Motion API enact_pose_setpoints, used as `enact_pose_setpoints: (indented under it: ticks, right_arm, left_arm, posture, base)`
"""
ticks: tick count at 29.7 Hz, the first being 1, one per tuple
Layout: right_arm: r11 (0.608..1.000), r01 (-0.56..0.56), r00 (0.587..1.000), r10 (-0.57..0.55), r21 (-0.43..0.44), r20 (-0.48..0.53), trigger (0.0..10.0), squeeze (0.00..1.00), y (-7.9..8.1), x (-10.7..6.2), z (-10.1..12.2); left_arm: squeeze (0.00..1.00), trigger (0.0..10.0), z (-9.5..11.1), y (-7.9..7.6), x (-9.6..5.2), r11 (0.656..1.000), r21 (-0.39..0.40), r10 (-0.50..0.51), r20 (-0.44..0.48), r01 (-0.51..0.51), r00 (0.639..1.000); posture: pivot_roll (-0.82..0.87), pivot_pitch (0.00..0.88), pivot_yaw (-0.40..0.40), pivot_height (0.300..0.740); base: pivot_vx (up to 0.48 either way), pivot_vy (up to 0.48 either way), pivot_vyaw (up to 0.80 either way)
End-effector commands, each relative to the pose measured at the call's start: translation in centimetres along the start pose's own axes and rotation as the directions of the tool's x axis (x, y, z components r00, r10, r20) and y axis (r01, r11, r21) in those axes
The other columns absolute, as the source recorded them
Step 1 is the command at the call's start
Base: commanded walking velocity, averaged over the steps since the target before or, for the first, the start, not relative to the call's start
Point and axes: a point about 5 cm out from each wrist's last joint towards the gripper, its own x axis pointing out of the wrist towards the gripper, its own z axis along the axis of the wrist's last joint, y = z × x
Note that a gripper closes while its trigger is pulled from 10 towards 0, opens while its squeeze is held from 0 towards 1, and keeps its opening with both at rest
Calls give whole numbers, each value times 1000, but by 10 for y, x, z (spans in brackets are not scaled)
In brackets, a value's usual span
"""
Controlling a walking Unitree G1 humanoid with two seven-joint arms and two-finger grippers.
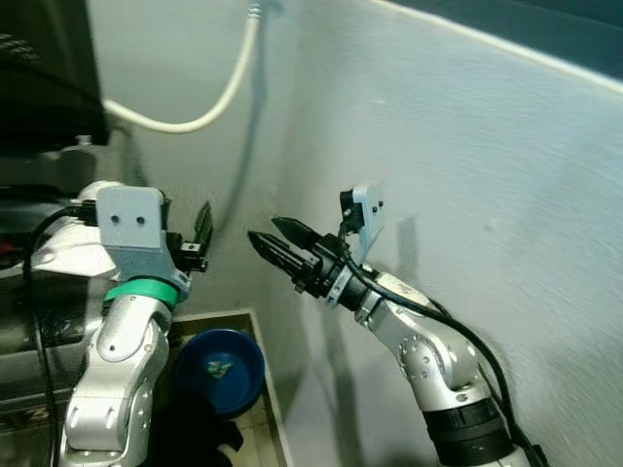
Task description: Clothes washing
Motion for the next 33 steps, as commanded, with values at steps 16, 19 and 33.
enact_pose_setpoints:
  ticks: [16, 19, 33]
  right_arm:
    - [998, 67, 997, -67, 12, 35, 10000, 0, -6, -2, 5]
    - [979, 206, 978, -206, 7, 18, 10000, 0, -17, -9, -3]
    - [891, 453, 891, -453, -2, 29, 10000, 0, -38, -34, -11]
  left_arm:
    - [0, 10000, 1, -1, -4, 1000, 16, -12, -7, 12, 1000]
    - [0, 10000, -8, 3, -8, 999, 32, 6, -46, -4, 999]
    - [0, 10000, -18, 6, -9, 999, 36, -20, -88, 23, 996]
  posture:
    - [36, 23, -137, 740]
    - [37, 27, -125, 740]
    - [20, 40, -88, 740]
  base:
    - [0, 0, 800]
    - [0, 0, 800]
    - [0, 0, 57]
